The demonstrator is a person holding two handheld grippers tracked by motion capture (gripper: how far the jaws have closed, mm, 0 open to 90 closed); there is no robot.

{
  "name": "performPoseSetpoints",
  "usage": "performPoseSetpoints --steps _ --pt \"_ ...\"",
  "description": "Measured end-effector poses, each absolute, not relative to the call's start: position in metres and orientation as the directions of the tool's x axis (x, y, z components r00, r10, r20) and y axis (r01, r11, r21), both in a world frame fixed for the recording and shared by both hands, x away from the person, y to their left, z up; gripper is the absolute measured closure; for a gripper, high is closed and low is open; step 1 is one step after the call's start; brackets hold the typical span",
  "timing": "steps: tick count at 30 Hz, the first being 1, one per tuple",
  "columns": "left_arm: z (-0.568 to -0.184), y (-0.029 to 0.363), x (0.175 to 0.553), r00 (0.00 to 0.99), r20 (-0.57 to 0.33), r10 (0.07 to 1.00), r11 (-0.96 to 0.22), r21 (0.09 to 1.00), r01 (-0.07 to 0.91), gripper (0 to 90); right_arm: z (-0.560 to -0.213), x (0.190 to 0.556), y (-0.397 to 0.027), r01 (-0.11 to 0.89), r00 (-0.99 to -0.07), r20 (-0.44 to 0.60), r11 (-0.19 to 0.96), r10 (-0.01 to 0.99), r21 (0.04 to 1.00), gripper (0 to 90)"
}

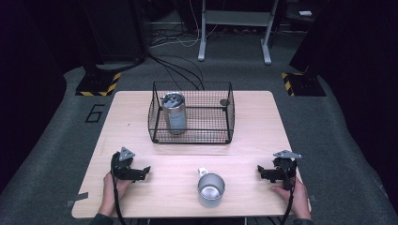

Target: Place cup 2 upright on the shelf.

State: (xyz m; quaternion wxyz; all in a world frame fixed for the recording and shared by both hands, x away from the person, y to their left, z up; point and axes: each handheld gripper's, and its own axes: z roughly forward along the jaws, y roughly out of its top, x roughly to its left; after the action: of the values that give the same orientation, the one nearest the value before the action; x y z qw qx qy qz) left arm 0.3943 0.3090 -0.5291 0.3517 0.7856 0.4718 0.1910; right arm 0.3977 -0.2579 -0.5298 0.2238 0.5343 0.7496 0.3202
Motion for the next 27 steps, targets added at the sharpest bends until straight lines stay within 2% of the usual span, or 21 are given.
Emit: performPoseSetpoints --steps 5,18,27 --pt "-0.531 0.306 0.393 0.482 0.009 0.876 -0.339 0.723 0.602 0.0 -0.530 0.397 -0.257 0.660 -0.321 0.006 0.219 0.947 0.719 0.0" --pt "-0.531 0.304 0.393 0.482 0.008 0.876 -0.340 0.720 0.605 0.0 -0.527 0.395 -0.257 0.677 -0.332 -0.006 0.243 0.943 0.694 0.0" --pt "-0.531 0.302 0.394 0.486 0.009 0.874 -0.343 0.720 0.603 0.1 -0.511 0.371 -0.241 0.614 -0.452 0.111 0.219 0.885 0.758 1.4"
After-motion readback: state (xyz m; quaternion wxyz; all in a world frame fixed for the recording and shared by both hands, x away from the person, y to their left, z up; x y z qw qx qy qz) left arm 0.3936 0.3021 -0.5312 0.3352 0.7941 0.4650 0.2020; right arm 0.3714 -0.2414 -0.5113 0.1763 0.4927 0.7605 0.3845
